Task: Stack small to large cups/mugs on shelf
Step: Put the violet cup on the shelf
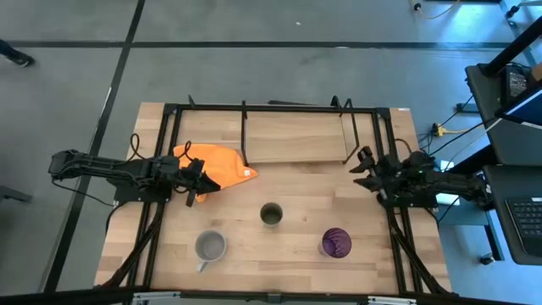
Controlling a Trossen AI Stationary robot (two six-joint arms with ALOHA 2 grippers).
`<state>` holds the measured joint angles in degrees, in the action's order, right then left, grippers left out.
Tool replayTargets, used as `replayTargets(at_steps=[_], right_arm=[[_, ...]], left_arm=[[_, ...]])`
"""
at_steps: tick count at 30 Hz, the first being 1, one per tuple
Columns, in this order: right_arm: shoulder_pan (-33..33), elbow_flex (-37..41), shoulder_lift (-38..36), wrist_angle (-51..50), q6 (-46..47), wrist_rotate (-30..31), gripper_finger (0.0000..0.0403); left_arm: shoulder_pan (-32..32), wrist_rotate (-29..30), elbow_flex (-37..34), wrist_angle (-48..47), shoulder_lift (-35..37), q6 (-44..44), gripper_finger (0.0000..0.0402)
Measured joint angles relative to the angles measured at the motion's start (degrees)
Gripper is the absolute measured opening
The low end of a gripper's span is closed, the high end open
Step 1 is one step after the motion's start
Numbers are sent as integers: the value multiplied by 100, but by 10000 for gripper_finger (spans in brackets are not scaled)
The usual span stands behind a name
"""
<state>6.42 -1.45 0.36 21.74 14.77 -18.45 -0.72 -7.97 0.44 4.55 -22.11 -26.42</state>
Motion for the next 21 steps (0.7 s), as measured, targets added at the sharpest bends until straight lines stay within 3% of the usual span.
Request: replayTargets(at_steps=[9, 13, 17, 19, 21], right_arm=[[0, -680, 0, 122, -776, 532, 154], [0, -936, 4, 311, -580, 941, 154], [2, -1295, 252, 405, -371, 2402, 154], [2, -1668, 594, -372, 19, 3282, 154], [5, -2210, 1046, -1482, 140, 3560, 154]], left_arm=[[0, -2, 0, 0, 0, 0, 41], [-1, -2, 0, -2, -1, 0, 41], [0, -1, 0, 0, 0, 0, 41], [1, 0, 1, -1, 0, -2, 41], [0, -1, 0, 0, 0, 0, 41]])
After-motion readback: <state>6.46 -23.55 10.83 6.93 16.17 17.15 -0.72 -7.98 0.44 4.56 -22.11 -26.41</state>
